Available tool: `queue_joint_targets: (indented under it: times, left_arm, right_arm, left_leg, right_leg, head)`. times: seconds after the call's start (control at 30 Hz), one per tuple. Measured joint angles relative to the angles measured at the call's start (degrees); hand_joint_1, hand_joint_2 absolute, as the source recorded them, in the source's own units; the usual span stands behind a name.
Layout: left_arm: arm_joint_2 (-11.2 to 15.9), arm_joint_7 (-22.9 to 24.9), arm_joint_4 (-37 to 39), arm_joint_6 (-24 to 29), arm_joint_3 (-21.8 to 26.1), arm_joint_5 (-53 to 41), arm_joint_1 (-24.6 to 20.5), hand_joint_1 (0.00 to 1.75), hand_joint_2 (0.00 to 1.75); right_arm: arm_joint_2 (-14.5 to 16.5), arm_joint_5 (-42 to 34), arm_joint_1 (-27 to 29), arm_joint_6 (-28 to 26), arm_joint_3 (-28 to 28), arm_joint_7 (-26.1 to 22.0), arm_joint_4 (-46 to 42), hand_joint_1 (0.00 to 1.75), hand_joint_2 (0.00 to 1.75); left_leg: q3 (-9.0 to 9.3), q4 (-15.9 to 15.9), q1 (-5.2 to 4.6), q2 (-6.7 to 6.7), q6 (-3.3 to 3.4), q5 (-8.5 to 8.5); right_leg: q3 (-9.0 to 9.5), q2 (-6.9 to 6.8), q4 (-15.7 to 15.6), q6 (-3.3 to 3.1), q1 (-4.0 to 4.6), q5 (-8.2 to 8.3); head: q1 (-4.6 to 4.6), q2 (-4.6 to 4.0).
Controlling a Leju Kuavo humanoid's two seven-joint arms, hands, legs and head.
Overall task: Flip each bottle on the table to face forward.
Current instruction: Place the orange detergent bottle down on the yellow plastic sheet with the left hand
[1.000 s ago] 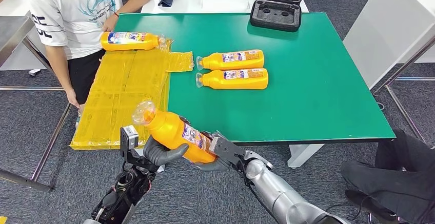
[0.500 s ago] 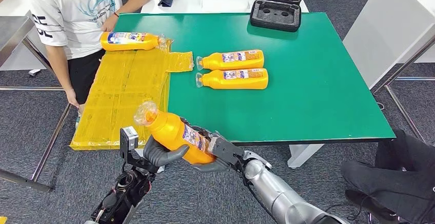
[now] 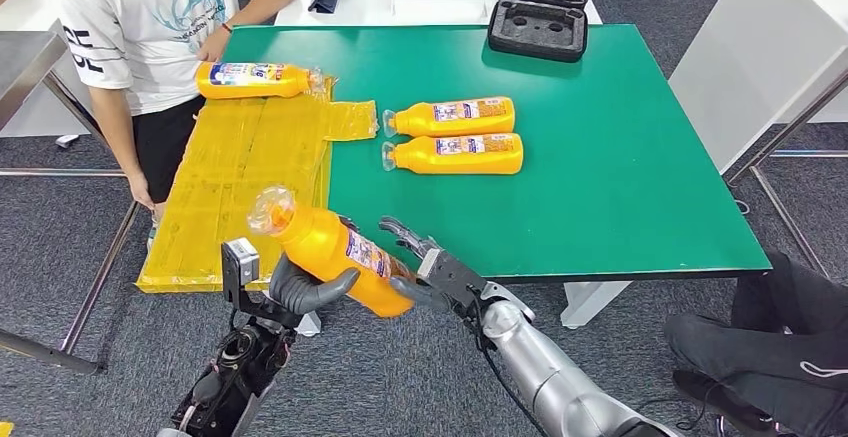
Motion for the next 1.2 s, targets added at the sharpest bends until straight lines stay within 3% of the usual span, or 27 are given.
queue_joint_targets:
  times: [0.17,0.43,0.57,0.7,0.83,0.93,1.03,1.2]
  left_arm:
    - [0.2,0.5,-0.5,3.1,0.8,-0.8,-0.2,1.75,1.75]
    - [2.6,0.2,-0.3,23.9,7.4,-10.9,-5.0,1.72,1.75]
    - [4.2,1.0,0.8,31.2,9.7,-20.0,-7.9,1.61,1.75]
    - [5.3,4.3,2.1,38.7,10.0,-32.7,-10.4,1.71,1.75]
    - [6.2,9.8,4.0,40.6,9.2,-45.7,-13.2,1.75,1.75]
    - [7.3,14.5,6.7,39.3,7.0,-57.4,-16.0,1.75,1.75]
    - [8.1,17.8,9.8,34.8,4.7,-64.2,-18.8,1.75,1.75]
    - [9.1,19.4,13.2,31.0,2.0,-67.4,-21.3,1.72,1.75]
  right_arm:
    - [-0.7,-0.5,2.1,-0.1,-1.0,0.0,-3.1,0.0,0.0]
    - [-2.0,-4.5,7.0,0.6,-3.9,0.0,-13.8,0.0,0.0]
    - [-1.9,-6.1,8.6,-0.9,-6.3,0.0,-19.4,0.0,1.75]
    - [-1.3,-6.5,10.0,-1.3,-7.5,0.0,-22.6,0.0,1.75]
    - [-0.7,-6.4,10.6,-1.2,-7.9,0.0,-23.6,0.0,1.75]
    - [-0.2,-6.3,11.0,-0.7,-8.1,0.0,-23.6,0.0,1.75]
    - [-0.1,-6.3,11.3,-0.4,-8.3,0.0,-23.6,0.0,1.75]
    - [-0.1,-6.0,11.7,-0.4,-8.3,0.0,-23.4,0.0,1.75]
  left_leg:
    - [0.0,0.0,0.0,0.0,0.0,0.0]
    - [0.01,0.0,0.06,0.01,-0.03,0.03]
    - [0.0,0.0,0.06,-0.01,-0.05,0.05]
    - [0.0,0.0,0.05,0.0,-0.05,0.05]
    - [0.0,0.0,0.04,-0.02,-0.05,0.05]
    - [0.0,0.0,0.04,0.0,-0.05,0.05]
    - [0.01,0.0,0.05,0.0,-0.05,0.06]
    - [0.0,0.0,0.05,0.02,-0.05,0.06]
  right_leg:
    - [0.0,0.0,0.0,0.0,0.0,0.0]
    - [0.0,0.0,0.0,-0.01,0.06,0.01]
    - [0.0,0.0,0.0,-0.01,0.06,0.01]
    - [0.0,0.01,0.0,-0.01,0.04,0.01]
    - [-0.01,-0.01,0.0,-0.01,0.04,0.01]
    - [-0.01,0.0,0.0,-0.01,0.04,0.01]
    - [0.0,0.01,0.0,0.0,0.04,0.02]
    - [-0.02,0.03,0.0,0.01,0.04,0.03]
  head:
    - [0.01,0.0]
    - [0.0,0.0]
    - [0.01,0.0]
    - [0.01,0.0]
    - [0.01,0.0]
    - [0.01,0.0]
    - [0.02,0.0]
    - [0.01,0.0]
